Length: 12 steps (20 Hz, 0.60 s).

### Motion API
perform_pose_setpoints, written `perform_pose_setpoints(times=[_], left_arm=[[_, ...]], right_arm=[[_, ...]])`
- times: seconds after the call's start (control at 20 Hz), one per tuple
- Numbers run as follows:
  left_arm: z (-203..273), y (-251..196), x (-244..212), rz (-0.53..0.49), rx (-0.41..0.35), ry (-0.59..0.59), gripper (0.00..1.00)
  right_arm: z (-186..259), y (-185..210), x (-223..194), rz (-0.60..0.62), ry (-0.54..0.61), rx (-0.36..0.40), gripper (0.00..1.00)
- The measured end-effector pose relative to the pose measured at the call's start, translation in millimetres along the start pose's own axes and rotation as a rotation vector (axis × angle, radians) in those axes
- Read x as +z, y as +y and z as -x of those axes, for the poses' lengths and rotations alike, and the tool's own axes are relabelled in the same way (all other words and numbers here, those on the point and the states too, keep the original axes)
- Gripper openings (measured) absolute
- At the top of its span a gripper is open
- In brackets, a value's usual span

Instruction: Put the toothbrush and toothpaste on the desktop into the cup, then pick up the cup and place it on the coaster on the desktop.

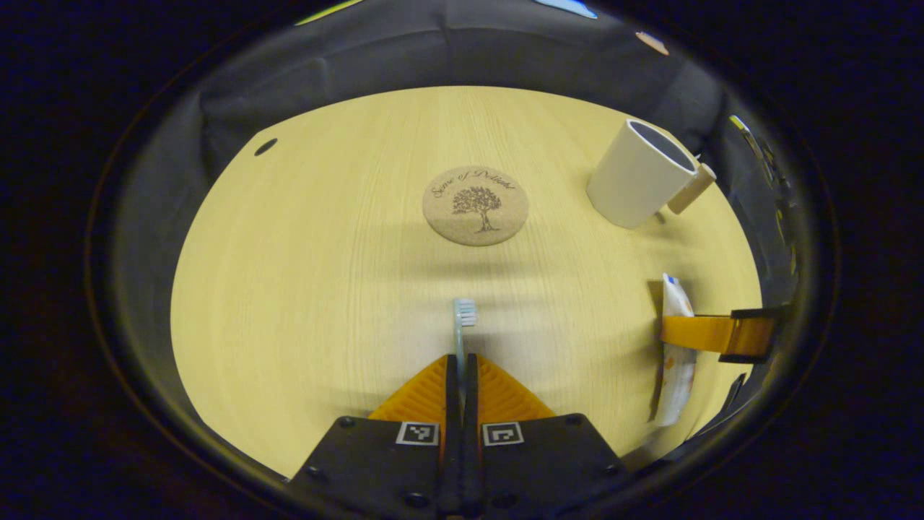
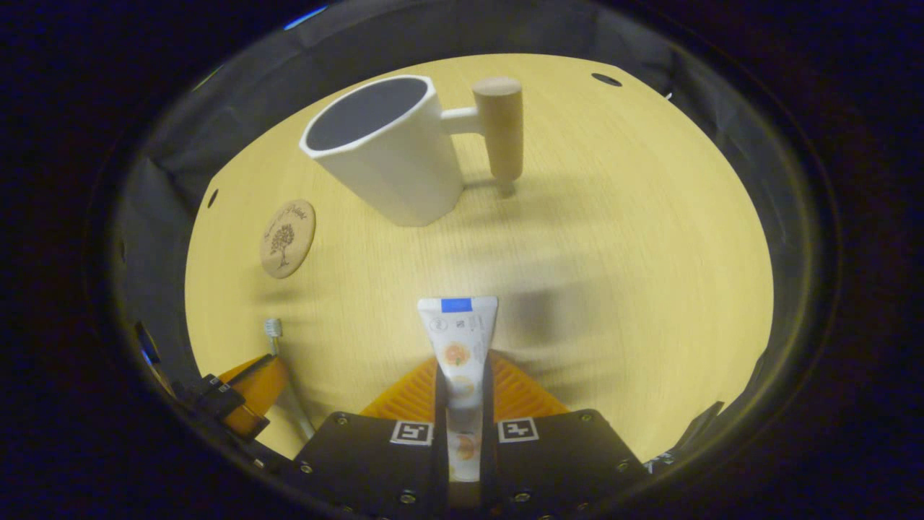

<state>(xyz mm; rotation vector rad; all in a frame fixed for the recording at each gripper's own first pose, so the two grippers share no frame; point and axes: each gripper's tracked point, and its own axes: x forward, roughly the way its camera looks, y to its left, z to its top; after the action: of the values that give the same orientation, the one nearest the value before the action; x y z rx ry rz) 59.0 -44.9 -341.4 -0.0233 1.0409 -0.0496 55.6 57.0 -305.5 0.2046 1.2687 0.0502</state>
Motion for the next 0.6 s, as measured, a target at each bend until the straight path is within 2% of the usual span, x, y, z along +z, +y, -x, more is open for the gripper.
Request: perform_pose_setpoints(times=[0.6], left_arm=[[25.3,10.6,20.1,-0.027,-0.006,-0.108,0.08]], right_arm=[[11.2,0.3,12.8,-0.011,-0.095,0.056,0.18]])
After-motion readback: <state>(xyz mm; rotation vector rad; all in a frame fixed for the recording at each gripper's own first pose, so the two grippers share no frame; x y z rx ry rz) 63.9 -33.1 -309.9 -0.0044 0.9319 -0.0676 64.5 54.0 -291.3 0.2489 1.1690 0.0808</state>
